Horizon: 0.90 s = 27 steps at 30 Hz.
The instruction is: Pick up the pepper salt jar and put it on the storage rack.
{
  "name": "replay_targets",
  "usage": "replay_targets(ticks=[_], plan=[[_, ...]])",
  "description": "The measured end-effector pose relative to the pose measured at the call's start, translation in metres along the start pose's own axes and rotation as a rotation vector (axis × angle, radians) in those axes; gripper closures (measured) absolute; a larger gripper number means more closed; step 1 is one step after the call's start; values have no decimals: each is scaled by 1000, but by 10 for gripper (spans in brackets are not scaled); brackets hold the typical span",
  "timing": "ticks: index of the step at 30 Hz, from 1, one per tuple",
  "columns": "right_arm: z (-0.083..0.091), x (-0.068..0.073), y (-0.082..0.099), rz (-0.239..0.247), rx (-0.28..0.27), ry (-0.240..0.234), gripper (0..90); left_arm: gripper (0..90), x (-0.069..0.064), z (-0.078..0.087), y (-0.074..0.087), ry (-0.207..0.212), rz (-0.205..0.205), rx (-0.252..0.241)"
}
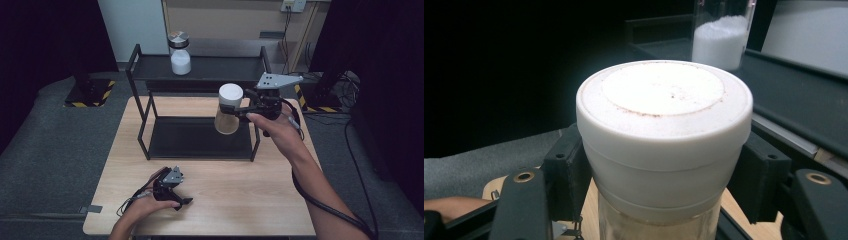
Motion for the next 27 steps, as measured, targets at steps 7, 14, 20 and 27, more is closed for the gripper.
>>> replay_targets(ticks=[7, 14, 20, 27], plan=[[-5, -9, -17, 1, -26, -17, 352, 0, 0, 0, 0, -1, 0, 1], [-12, -18, -29, -11, -58, -12, 353, 0, 0, 0, 0, -1, -2, 1], [-16, -25, -39, -14, -60, 6, 352, 0, 0, 0, 0, -1, -6, 5], [-18, -34, -51, -20, -70, 25, 353, 0, 0, 0, -1, 0, -7, 6]])
Point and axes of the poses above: each handheld gripper's, and its own axes: z roughly backward along the jaws, y roughly out of its underside, x roughly to its left, the point moved 7 cm from there along -z, roughly forward along the jaws, and after that the axes turned 11 degrees about z, right-handed, at the moved point
